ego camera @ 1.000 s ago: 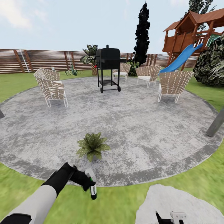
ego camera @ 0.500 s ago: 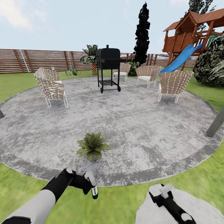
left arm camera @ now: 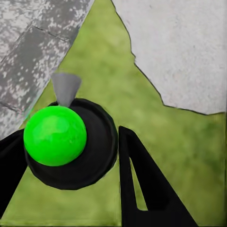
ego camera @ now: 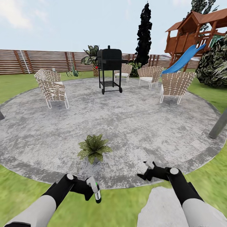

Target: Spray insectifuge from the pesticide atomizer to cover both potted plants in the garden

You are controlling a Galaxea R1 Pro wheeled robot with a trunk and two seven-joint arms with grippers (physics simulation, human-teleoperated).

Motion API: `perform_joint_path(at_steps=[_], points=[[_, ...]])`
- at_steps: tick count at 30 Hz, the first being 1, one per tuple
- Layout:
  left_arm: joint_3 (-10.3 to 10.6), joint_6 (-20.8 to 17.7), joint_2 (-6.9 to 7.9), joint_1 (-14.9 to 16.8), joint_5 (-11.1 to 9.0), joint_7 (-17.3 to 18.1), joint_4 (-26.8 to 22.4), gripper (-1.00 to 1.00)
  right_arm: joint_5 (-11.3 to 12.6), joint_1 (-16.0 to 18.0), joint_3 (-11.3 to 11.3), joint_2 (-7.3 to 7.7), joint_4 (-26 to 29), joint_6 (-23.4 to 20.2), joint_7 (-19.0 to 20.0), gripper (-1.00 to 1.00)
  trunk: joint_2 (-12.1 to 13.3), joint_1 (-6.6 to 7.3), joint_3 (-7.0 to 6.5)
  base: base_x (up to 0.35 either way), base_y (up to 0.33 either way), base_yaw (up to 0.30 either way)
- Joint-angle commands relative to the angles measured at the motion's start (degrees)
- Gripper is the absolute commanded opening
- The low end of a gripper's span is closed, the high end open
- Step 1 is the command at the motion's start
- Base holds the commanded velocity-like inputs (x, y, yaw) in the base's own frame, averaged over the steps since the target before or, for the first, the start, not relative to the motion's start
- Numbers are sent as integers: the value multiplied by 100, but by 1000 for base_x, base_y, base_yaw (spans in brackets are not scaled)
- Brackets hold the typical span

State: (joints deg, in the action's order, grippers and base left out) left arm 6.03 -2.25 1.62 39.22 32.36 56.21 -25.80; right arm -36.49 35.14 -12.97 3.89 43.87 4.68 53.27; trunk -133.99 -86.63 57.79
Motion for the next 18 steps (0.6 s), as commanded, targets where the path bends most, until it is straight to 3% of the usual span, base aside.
perform_joint_path(at_steps=[1, 3, 4, 5, 6, 8, 10, 14, 18], points=[[31, -224, 11, 10, 71, 20, -15, -100, -56, 52, 354, -44, 125, -34, 177, 100, -2, 1, 6, 0, 0, 0], [40, -407, 23, 32, 228, 36, -16, -100, -47, 90, 770, -85, 181, -82, 273, 100, -2, 1, 6, 0, 0, 0], [44, -485, 25, 45, 472, 48, -19, -100, -47, 105, 1011, -143, 172, -102, 311, 100, -2, 1, 6, 0, 0, 0], [42, -508, 30, 53, 624, 53, -20, -100, -49, 109, 1074, -164, 138, -104, 322, -100, -2, 1, 6, 0, 0, 0], [40, -535, 35, 68, 1020, 79, -21, -100, -46, 114, 1147, -189, 76, -106, 336, -100, -2, 1, 6, 0, 0, 0], [35, -549, 25, 74, 1374, 235, -51, -100, -48, 116, 1175, -195, 64, -107, 350, -100, -2, 1, 6, 0, 0, 0], [39, -545, 2, 74, 1541, 457, -82, -100, -54, 121, 1191, -203, 78, -107, 433, -100, -2, 1, 6, 0, 0, 0], [59, -534, -41, 87, 1663, 612, -100, -100, -69, 125, 1229, -255, 118, -107, 891, -100, -2, 1, 6, 0, 0, 0], [187, -531, -122, 94, 1885, 631, -107, -100, -74, 148, 1677, -379, 156, -107, 983, -100, -2, 1, 6, 0, 0, 0]])
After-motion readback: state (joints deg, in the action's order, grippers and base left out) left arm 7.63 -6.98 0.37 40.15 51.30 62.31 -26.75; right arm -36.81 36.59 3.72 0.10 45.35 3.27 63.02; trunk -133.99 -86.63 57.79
